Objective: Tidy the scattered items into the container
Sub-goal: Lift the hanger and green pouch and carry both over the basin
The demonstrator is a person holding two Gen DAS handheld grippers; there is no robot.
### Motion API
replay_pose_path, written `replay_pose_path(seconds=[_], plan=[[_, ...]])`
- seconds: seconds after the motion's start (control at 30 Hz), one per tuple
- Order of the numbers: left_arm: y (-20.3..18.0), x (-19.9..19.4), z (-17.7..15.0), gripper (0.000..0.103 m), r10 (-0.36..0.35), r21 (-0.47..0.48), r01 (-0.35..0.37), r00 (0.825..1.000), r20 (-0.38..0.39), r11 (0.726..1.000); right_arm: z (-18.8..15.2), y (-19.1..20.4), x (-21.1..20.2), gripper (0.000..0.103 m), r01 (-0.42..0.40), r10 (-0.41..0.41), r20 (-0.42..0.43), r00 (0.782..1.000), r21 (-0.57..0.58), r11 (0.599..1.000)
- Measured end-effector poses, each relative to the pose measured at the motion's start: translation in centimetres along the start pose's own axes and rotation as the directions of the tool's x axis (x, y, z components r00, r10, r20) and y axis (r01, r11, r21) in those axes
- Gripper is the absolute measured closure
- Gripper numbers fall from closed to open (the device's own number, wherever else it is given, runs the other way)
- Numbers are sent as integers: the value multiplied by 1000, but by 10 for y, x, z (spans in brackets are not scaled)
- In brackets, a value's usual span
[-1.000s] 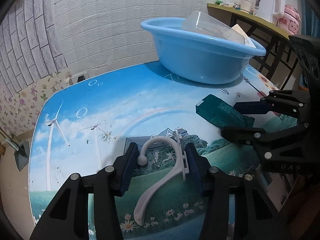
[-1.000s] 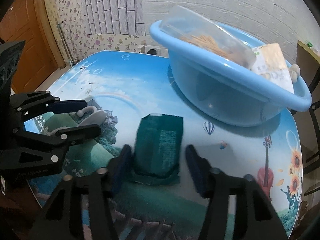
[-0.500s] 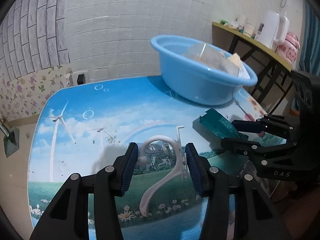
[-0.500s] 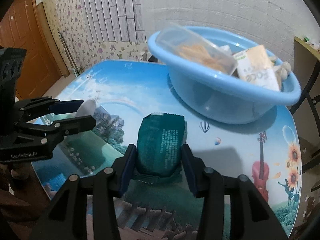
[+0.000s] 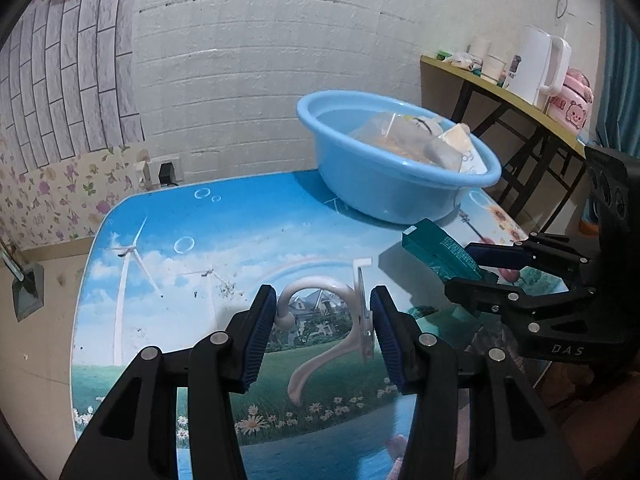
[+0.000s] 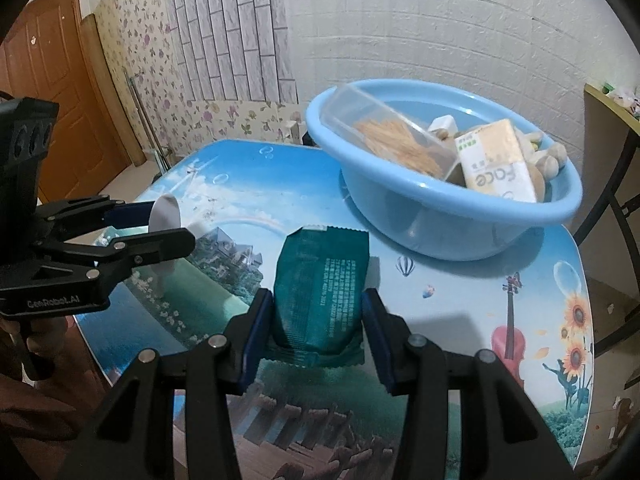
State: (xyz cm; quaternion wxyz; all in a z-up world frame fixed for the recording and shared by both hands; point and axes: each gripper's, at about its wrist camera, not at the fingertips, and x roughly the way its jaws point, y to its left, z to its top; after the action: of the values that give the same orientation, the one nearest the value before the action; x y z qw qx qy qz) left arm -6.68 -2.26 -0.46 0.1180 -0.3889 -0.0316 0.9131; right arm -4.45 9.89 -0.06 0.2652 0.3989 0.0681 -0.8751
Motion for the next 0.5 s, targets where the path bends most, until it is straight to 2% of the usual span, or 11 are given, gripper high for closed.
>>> replay_pose_path(seconds=[0.5], plan=[[-9, -16, 14, 55, 3, 23, -4, 999, 51, 1000, 7, 2, -18, 58, -15, 16, 51, 999, -12, 1000]])
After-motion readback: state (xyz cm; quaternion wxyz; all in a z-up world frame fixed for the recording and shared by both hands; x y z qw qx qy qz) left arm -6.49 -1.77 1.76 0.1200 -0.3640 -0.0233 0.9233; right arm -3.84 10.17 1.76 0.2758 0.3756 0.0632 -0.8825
